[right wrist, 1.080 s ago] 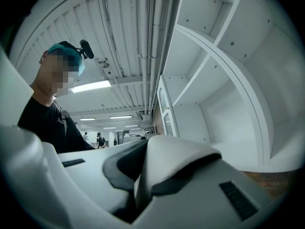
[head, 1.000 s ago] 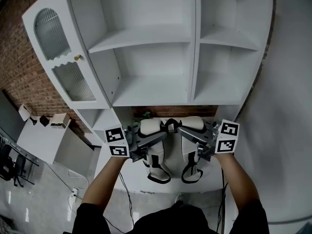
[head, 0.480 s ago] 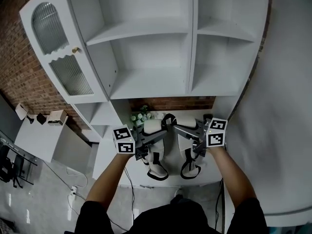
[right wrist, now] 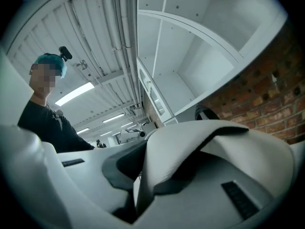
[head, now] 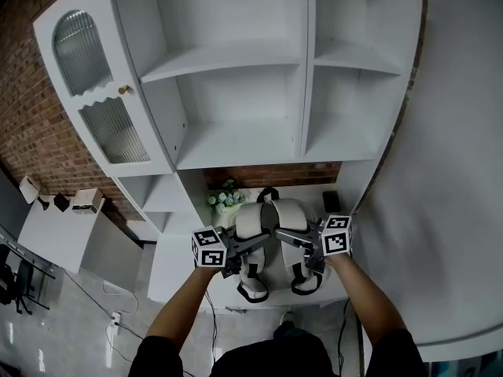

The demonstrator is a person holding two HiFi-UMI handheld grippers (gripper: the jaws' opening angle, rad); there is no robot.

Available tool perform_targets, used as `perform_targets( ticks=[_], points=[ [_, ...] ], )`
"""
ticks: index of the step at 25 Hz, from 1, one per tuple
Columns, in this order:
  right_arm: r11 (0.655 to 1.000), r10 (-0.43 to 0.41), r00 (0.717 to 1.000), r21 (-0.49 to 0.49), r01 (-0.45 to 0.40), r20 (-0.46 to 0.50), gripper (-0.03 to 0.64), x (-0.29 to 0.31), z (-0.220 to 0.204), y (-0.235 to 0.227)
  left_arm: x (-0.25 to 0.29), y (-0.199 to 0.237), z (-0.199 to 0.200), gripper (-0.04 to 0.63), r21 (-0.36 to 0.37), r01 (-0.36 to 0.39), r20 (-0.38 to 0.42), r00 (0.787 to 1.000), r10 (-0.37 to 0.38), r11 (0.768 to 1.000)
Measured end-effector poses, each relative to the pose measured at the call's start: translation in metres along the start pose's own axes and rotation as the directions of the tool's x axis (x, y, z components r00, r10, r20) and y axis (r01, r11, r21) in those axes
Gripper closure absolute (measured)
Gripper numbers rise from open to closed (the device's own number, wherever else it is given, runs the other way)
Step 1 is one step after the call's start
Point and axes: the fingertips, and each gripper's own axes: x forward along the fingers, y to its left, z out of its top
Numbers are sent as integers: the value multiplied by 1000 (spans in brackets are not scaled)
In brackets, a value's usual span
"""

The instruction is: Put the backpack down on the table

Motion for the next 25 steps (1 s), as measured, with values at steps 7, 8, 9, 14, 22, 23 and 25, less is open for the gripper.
perform_targets(
  ticks=[7,8,9,14,22,23,25],
  points=[
    [997,-30,999,66,33,-33,569,-3,-54,-20,4,9,-53,545,-101,-14,-25,1000,12,995],
    [996,-36,999,75,38,-38,569,-4,-59,-25,4,11,-59,545,-114,-16,-33,999,12,993],
    [996,-40,998,80,44,-42,569,-4,-64,-29,3,14,-65,545,-124,-18,-41,999,13,992],
    [995,-47,997,89,52,-58,569,-1,-83,-45,2,28,-89,545,-158,-36,-71,997,25,987],
    [986,-36,998,162,45,-60,545,-10,-112,-72,7,50,-129,545,-274,-67,-127,991,33,959],
    [986,-42,997,159,52,-69,543,-10,-115,-76,6,54,-132,545,-271,-81,-134,990,45,959],
    [987,-56,994,145,69,-92,543,-8,-123,-83,3,60,-139,545,-273,-97,-139,988,61,957]
  ],
)
